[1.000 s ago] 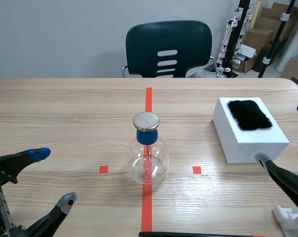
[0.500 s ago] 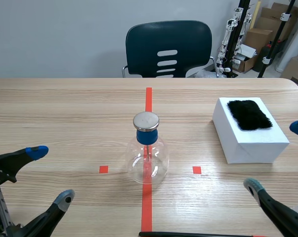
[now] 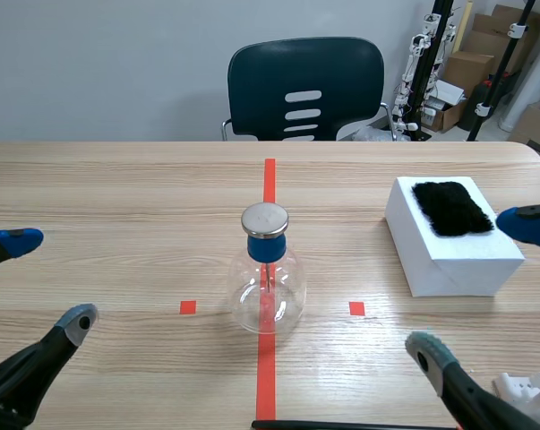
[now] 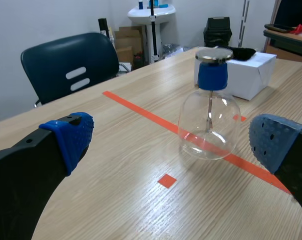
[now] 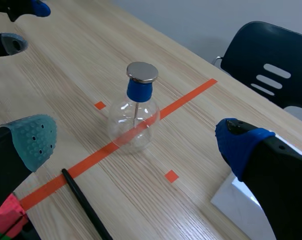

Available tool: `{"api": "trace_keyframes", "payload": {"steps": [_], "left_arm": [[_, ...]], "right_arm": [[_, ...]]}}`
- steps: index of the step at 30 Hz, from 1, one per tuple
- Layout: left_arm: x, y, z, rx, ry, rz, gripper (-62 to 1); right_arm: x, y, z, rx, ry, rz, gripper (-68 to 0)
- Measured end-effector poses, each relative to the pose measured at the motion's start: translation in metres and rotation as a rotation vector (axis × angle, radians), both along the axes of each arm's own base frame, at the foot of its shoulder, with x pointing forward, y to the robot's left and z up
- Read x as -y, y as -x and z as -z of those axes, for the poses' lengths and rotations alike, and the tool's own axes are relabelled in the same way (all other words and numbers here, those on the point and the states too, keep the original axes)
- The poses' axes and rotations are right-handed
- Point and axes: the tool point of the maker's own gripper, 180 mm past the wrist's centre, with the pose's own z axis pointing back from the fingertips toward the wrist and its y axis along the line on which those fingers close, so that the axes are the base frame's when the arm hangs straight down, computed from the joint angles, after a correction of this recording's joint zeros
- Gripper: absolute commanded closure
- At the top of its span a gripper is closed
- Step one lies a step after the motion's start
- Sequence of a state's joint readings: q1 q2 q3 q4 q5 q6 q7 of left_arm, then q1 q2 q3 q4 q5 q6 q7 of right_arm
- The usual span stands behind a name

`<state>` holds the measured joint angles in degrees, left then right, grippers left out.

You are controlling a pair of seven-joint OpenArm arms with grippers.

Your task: Do the electroscope experiment. return to the home posture

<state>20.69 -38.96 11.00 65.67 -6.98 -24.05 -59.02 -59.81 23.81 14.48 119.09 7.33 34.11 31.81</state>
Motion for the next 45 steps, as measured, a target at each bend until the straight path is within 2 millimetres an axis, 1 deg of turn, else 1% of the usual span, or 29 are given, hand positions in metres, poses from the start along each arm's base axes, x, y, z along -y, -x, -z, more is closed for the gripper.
{"api": "trace_keyframes", "payload": {"steps": [3,6,9,14,16,20,23,31,40,45], "left_arm": [[0.007,0.002,-0.009,-0.011,-0.049,0.015,-62.3],[0.016,0.004,-0.023,-0.016,-0.034,0.025,-62.3],[0.030,0.012,-0.036,-0.023,-0.030,0.060,-62.3],[0.049,0.020,-0.057,0.017,-0.081,0.071,-62.3],[0.053,0.021,-0.061,0.012,-0.099,0.055,-62.3],[0.054,0.014,-0.063,-0.018,-0.135,-0.011,-62.3],[0.061,0.019,-0.066,-0.028,-0.137,0.006,-62.3],[0.073,0.033,-0.072,-0.055,-0.108,0.022,-62.3],[0.074,0.034,-0.069,-0.073,-0.121,0.022,-62.3],[0.074,0.034,-0.069,-0.074,-0.122,0.022,-62.3]], "right_arm": [[0.000,0.006,0.004,-0.014,0.000,0.022,-67.9],[0.001,0.011,0.014,-0.031,0.035,0.042,-67.9],[0.000,0.012,0.018,-0.037,0.050,0.055,-67.9],[-0.003,0.013,0.018,-0.041,0.043,0.048,-67.9],[-0.003,0.013,0.018,-0.040,0.042,0.047,-67.9],[-0.003,0.013,0.019,-0.045,0.047,0.048,-67.9],[-0.003,0.013,0.019,-0.045,0.048,0.048,-67.9],[-0.003,0.013,0.020,-0.045,0.048,0.048,-67.9],[-0.002,0.015,0.027,-0.063,0.087,0.041,-67.9],[-0.002,0.015,0.027,-0.062,0.086,0.041,-67.9]]}}
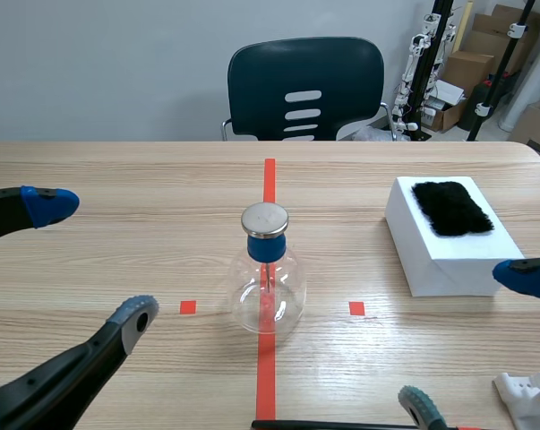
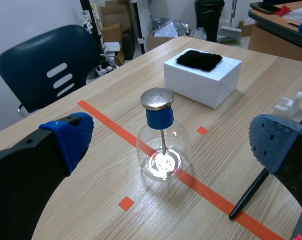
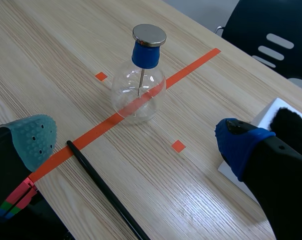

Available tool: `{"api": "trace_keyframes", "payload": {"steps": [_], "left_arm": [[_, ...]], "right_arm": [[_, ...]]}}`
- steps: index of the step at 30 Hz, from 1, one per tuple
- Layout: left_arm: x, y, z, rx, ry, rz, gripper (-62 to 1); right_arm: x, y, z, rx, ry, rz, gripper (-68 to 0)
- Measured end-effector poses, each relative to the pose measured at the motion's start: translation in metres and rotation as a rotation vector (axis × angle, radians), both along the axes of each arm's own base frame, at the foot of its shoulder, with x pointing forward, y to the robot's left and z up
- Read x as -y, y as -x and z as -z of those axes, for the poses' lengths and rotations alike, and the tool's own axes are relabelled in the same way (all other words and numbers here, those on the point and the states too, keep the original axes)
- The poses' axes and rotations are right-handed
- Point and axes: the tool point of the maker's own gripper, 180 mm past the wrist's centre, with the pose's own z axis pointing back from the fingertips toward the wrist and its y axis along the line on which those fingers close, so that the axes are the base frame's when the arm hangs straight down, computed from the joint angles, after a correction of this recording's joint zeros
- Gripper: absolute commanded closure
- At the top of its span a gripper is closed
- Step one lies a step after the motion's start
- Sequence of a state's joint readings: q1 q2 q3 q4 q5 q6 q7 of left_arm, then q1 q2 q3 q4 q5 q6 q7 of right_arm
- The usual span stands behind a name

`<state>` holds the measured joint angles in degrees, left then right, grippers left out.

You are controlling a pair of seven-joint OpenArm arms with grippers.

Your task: Do the electroscope experiment. return to the home posture

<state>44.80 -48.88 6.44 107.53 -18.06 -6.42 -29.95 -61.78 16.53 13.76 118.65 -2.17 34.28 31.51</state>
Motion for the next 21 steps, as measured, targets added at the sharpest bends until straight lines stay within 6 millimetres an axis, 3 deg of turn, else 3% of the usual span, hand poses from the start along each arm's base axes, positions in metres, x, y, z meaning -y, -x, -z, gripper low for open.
{"api": "trace_keyframes", "payload": {"steps": [21], "left_arm": [[0.0001,0.0074,0.0054,-0.032,0.004,0.000,-62.3]], "right_arm": [[0.0000,0.0000,0.0000,0.000,0.000,0.000,-67.9]]}}
